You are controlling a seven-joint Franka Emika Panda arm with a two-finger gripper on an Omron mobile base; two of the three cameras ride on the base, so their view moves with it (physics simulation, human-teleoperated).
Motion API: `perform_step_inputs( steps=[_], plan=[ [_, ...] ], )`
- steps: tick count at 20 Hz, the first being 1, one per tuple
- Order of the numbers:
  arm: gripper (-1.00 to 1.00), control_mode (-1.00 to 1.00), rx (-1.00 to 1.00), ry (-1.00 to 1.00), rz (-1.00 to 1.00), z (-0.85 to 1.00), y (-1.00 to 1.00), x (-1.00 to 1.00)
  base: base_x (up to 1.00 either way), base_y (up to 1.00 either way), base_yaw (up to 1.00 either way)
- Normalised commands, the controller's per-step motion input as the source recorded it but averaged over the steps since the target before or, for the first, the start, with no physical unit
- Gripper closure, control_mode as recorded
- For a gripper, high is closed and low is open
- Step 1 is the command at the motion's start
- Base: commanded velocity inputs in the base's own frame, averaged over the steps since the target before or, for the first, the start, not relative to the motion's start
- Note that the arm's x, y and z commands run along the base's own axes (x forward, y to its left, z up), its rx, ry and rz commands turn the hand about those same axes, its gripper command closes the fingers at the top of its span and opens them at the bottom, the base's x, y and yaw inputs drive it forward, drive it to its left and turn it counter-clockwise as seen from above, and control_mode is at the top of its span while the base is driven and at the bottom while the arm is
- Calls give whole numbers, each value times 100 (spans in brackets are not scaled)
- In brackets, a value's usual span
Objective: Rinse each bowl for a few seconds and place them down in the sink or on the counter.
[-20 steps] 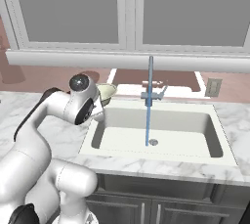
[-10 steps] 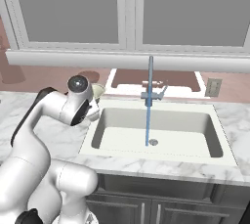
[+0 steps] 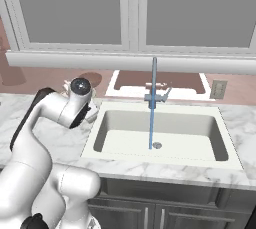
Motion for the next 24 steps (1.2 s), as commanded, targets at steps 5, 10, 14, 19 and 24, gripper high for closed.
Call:
perform_step_inputs(
  steps=[5, 10, 14, 19, 24],
  plan=[
    [100, -100, 0, 0, 20, 0, 30, -5, 0, 0, 0],
    [100, -100, 0, 0, 19, -2, 29, -8, 0, 0, 0],
    [100, -100, 0, 0, 18, -4, 24, -9, 0, 0, 0],
    [100, -100, 0, 3, 15, -9, 13, -4, 0, 0, 0],
    [100, -100, 0, 5, 14, -13, 13, -6, 0, 0, 0]
  ],
)
